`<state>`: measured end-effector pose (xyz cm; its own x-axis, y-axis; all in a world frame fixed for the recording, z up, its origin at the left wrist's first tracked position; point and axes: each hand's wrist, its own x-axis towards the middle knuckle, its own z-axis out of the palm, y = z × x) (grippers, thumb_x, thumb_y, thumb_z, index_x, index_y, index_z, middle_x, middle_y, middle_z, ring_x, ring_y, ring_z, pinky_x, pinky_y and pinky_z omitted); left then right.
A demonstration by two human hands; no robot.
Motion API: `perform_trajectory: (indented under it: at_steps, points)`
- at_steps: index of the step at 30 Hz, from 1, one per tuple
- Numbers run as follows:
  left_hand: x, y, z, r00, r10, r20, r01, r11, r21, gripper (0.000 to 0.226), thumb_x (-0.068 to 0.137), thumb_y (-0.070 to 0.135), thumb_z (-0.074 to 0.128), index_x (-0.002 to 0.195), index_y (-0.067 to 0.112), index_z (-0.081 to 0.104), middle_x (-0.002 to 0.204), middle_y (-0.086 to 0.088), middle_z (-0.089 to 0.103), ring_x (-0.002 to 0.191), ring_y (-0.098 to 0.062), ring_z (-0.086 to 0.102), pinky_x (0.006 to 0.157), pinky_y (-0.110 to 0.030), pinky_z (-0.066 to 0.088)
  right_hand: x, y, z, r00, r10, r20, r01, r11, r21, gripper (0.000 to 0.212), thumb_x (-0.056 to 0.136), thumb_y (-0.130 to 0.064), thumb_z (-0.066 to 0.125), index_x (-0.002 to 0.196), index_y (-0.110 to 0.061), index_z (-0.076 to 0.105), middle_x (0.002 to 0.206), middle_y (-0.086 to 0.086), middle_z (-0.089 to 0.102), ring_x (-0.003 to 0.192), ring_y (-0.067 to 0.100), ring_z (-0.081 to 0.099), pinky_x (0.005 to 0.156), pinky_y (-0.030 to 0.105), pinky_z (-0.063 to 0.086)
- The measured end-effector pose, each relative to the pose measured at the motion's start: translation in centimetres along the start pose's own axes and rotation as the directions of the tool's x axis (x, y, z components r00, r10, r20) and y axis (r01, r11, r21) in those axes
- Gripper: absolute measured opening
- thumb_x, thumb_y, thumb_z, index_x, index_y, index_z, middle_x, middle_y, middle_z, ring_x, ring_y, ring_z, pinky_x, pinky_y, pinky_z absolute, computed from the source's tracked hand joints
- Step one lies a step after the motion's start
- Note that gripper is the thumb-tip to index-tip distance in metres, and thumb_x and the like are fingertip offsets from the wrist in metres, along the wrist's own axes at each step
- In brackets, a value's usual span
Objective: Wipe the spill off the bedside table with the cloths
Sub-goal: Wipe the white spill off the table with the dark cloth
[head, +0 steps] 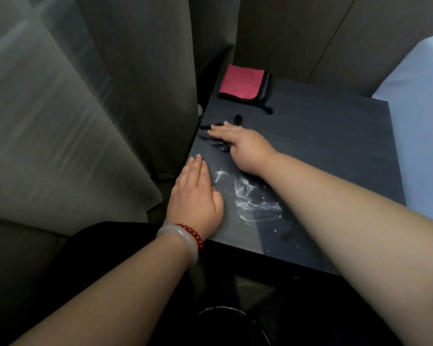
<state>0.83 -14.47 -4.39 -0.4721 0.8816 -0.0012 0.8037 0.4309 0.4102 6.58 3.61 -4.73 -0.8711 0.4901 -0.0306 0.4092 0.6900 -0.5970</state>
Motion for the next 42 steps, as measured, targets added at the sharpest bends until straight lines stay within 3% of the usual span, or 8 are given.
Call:
perform_trajectory:
  at_steps: [8, 14, 19, 31, 35, 38, 40, 42]
  points:
    - [-0.1, -0.1, -0.2, 1.0, 0.0, 0.025, 0.0, 1.0, -0.014, 0.061, 0.095, 0.025, 0.038, 0.151, 0.007, 0.022, 0.16, -0.005, 0.015, 0.146, -0.017, 0.008, 0.113, -0.026, 0.0, -12.4, 1.1, -1.3, 0.997, -0.032, 0.073, 0.029, 0.999, 0.04, 0.062, 0.074, 0.004, 0.037, 0.122, -0.023, 0.064, 0.132, -0.01, 0.056, 0.136, 0.009, 0.036, 0.116, 0.025, 0.02]
    - [-0.1, 0.0, -0.1, 1.0, -0.002, 0.011, 0.002, 1.0, -0.011, 0.06, 0.093, 0.023, 0.039, 0.149, 0.005, 0.027, 0.158, -0.006, 0.02, 0.146, -0.017, 0.011, 0.114, -0.026, 0.002, -2.3, 2.3, -2.0, 0.992, 0.085, -0.093, -0.085, 0.996, 0.004, 0.06, 0.082, 0.015, 0.037, 0.132, -0.016, 0.054, 0.144, 0.003, 0.045, 0.14, 0.023, 0.03, 0.115, 0.027, 0.017]
    - [0.0, 0.1, -0.2, 0.999, -0.023, 0.028, 0.023, 1.0, -0.021, 0.065, 0.093, 0.023, 0.039, 0.152, 0.006, 0.016, 0.16, -0.006, 0.01, 0.146, -0.019, 0.01, 0.115, -0.028, 0.005, 3.0, -0.1, 0.0, 0.997, -0.037, 0.066, 0.035, 0.999, 0.035, 0.058, 0.086, 0.016, 0.037, 0.135, -0.013, 0.049, 0.148, 0.007, 0.039, 0.141, 0.023, 0.024, 0.117, 0.035, 0.012]
    - [-0.3, 0.3, -0.7, 0.997, -0.024, 0.068, 0.026, 0.999, -0.032, 0.062, 0.097, 0.028, 0.035, 0.152, 0.01, 0.015, 0.161, -0.003, 0.008, 0.146, -0.018, 0.008, 0.115, -0.029, 0.006, -15.4, 2.4, -2.7, 0.992, -0.051, 0.115, 0.046, 0.998, 0.048, 0.065, 0.072, 0.011, 0.041, 0.119, -0.026, 0.065, 0.13, -0.018, 0.055, 0.135, 0.001, 0.034, 0.115, 0.023, 0.02]
    - [-0.2, 0.2, -0.5, 0.997, -0.029, 0.072, 0.03, 0.999, -0.017, 0.06, 0.097, 0.028, 0.035, 0.152, 0.01, 0.018, 0.16, -0.003, 0.012, 0.146, -0.018, 0.01, 0.115, -0.03, 0.008, -16.5, 5.0, -3.6, 0.978, 0.165, -0.129, -0.16, 0.986, 0.046, 0.065, 0.079, 0.022, 0.041, 0.123, -0.021, 0.061, 0.133, -0.011, 0.052, 0.136, 0.012, 0.036, 0.112, 0.013, 0.016]
    - [-0.1, 0.2, -0.3, 0.997, -0.029, 0.067, 0.029, 1.0, 0.002, 0.06, 0.096, 0.029, 0.035, 0.151, 0.009, 0.021, 0.16, -0.004, 0.015, 0.146, -0.018, 0.01, 0.116, -0.031, 0.01, -16.9, 5.1, -2.9, 0.79, 0.451, -0.416, -0.426, 0.891, 0.158, 0.057, 0.086, 0.016, 0.038, 0.124, -0.019, 0.061, 0.134, -0.009, 0.05, 0.135, 0.014, 0.037, 0.107, 0.004, 0.015]
    - [-0.1, 0.1, -0.2, 0.998, -0.024, 0.063, 0.024, 1.0, 0.008, 0.059, 0.096, 0.028, 0.035, 0.15, 0.008, 0.023, 0.159, -0.004, 0.016, 0.146, -0.018, 0.01, 0.116, -0.032, 0.009, -16.7, 3.6, -1.2, 0.735, 0.503, -0.455, -0.453, 0.863, 0.221, 0.055, 0.086, 0.016, 0.038, 0.123, -0.016, 0.062, 0.135, -0.004, 0.052, 0.135, 0.014, 0.038, 0.109, 0.007, 0.016]
    - [-0.1, 0.1, -0.3, 0.998, -0.02, 0.063, 0.02, 1.0, 0.007, 0.059, 0.096, 0.028, 0.036, 0.15, 0.008, 0.024, 0.159, -0.005, 0.018, 0.146, -0.018, 0.011, 0.116, -0.031, 0.008, -16.4, 1.4, 0.7, 0.779, 0.457, -0.429, -0.401, 0.889, 0.22, 0.054, 0.084, 0.017, 0.039, 0.122, -0.015, 0.063, 0.134, 0.0, 0.054, 0.134, 0.016, 0.04, 0.113, 0.019, 0.019]
